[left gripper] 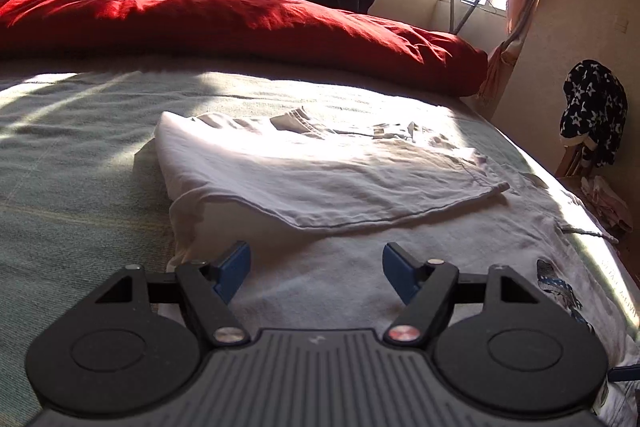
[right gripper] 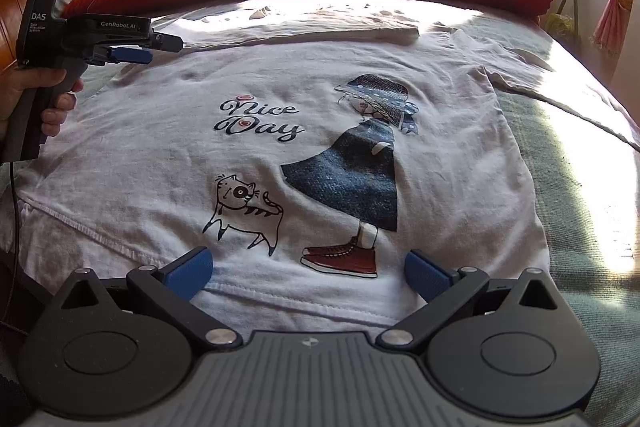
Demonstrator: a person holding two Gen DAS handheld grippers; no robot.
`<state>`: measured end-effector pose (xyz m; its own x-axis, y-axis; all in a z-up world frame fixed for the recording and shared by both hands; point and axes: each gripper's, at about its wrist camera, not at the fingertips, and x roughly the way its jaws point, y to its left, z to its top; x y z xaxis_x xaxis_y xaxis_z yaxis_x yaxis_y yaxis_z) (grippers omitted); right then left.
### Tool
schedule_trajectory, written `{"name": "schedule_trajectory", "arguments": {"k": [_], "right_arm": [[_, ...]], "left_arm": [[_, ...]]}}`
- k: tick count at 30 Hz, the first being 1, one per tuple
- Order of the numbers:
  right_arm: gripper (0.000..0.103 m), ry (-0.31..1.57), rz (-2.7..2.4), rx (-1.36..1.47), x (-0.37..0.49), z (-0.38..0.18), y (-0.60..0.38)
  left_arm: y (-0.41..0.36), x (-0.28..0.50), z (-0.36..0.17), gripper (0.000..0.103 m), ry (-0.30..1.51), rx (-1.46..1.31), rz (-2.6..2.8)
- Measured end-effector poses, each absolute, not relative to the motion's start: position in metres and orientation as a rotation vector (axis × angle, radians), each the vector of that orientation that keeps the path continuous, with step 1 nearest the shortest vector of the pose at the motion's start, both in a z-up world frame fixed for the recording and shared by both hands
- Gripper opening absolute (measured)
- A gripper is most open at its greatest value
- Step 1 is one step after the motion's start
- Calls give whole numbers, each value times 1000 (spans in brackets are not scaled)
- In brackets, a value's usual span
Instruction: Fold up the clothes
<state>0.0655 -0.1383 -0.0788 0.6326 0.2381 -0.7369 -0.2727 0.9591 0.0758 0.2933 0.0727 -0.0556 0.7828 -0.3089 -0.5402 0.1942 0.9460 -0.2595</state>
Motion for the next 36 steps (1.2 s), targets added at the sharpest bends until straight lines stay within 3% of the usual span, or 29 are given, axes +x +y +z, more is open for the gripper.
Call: {"name": "schedule_trajectory", "arguments": {"k": [8, 14, 18, 22, 29, 36], "right_arm": [[103, 794, 332, 6, 93, -34, -143], [103, 758, 430, 93, 155, 3, -147], [103, 749, 442, 105, 210, 7, -147], [101, 804, 433, 252, 263, -2, -159], [71, 882, 342, 563, 330, -44, -197], [65, 851, 266, 751, 357, -82, -229]], "left_arm": [[107, 313, -76, 73, 662, -322, -197], [102, 298, -53, 75, 694, -284, -260], [85, 297, -37, 86, 704, -205, -343], [64, 304, -36, 90, 730, -122, -390], [53, 312, -49, 91, 714, -118, -422], [67, 309, -51, 91, 667, -172, -420]]}}
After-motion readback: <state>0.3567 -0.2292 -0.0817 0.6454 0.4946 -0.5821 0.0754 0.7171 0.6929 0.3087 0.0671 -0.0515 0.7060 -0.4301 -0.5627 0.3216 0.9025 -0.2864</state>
